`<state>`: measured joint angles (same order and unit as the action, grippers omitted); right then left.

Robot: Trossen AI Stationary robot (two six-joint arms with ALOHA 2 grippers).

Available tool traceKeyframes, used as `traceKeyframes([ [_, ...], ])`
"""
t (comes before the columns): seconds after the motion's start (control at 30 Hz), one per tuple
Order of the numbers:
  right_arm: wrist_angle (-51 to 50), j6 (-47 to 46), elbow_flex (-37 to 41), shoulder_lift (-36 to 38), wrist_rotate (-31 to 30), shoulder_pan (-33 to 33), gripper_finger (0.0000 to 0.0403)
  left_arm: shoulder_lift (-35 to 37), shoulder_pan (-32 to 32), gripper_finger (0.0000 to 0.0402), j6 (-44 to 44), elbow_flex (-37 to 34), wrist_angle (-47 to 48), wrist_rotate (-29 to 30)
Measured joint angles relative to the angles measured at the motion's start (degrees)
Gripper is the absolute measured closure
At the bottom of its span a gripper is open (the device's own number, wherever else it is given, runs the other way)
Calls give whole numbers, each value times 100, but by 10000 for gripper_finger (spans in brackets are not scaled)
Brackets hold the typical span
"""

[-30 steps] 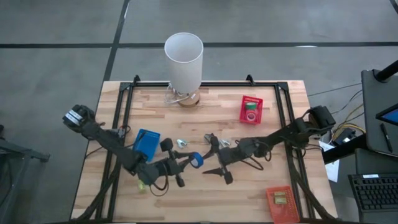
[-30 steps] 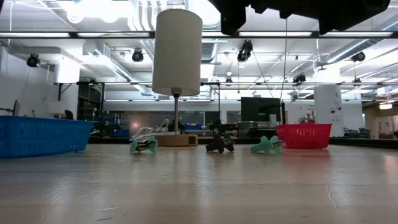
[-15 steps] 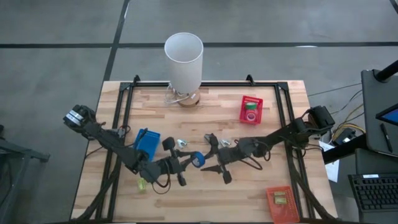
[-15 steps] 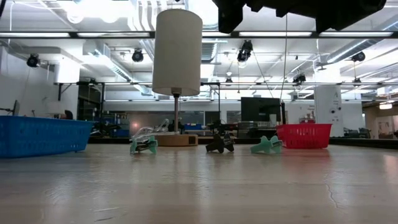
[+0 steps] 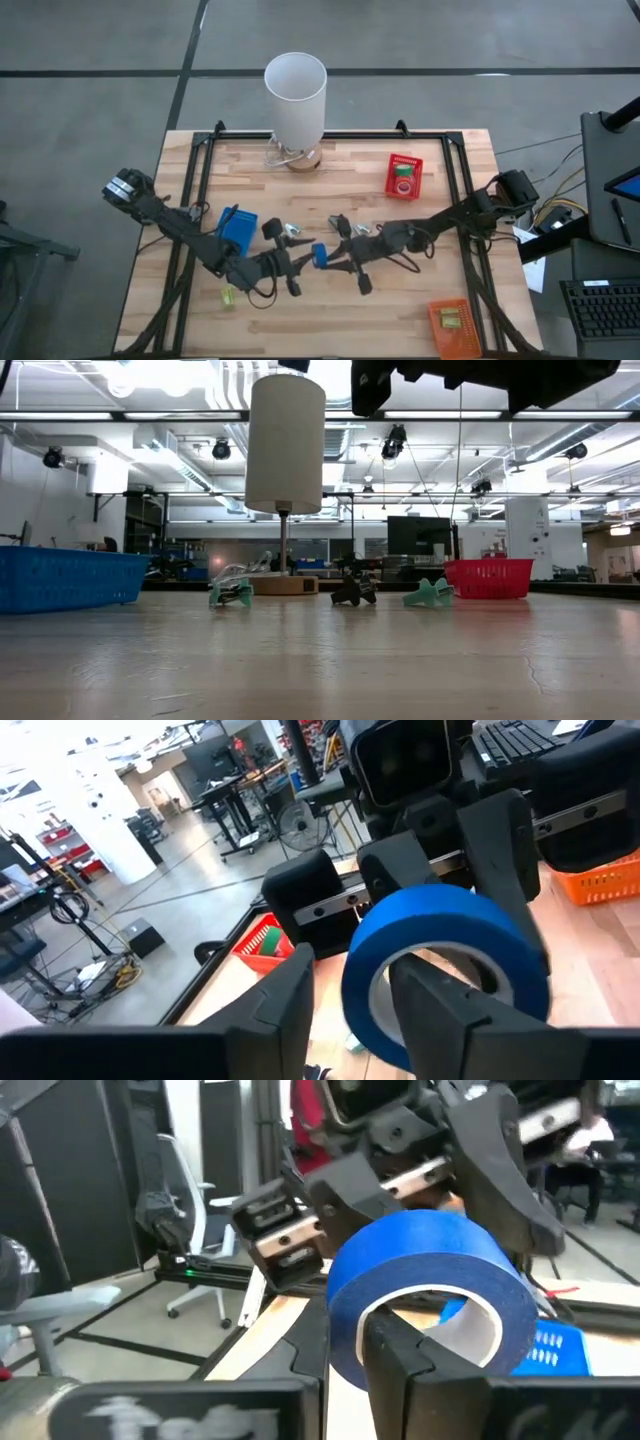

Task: Pick and place Stapler, Stapler remover, tape
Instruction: Put the blue tape into the red bin

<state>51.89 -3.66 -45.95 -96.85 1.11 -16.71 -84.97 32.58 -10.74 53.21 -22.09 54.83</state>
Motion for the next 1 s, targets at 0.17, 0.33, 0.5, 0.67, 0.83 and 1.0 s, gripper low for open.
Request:
traceKeyframes([
  [0.17,-836,-458,-16,190,-806,15,359,-10,-10,251,4,-10,285,192],
  [0.33,-2314,-954,2,557,-1843,29,358,2,9,252,265,2,476,221],
  [0.5,-3423,-1311,4,1002,-2507,16,362,2,-2,252,340,2,542,222],
  [0.67,-4968,-2042,-19,1368,-3660,35,361,-2,9,252,467,2,578,217],
  [0.83,-7345,-3741,-128,1723,-4737,65,361,-4,9,252,642,-2,690,212],
  [1.0,-8761,-5209,-99,1918,-4921,435,358,-4,9,252,752,-2,715,201],
])
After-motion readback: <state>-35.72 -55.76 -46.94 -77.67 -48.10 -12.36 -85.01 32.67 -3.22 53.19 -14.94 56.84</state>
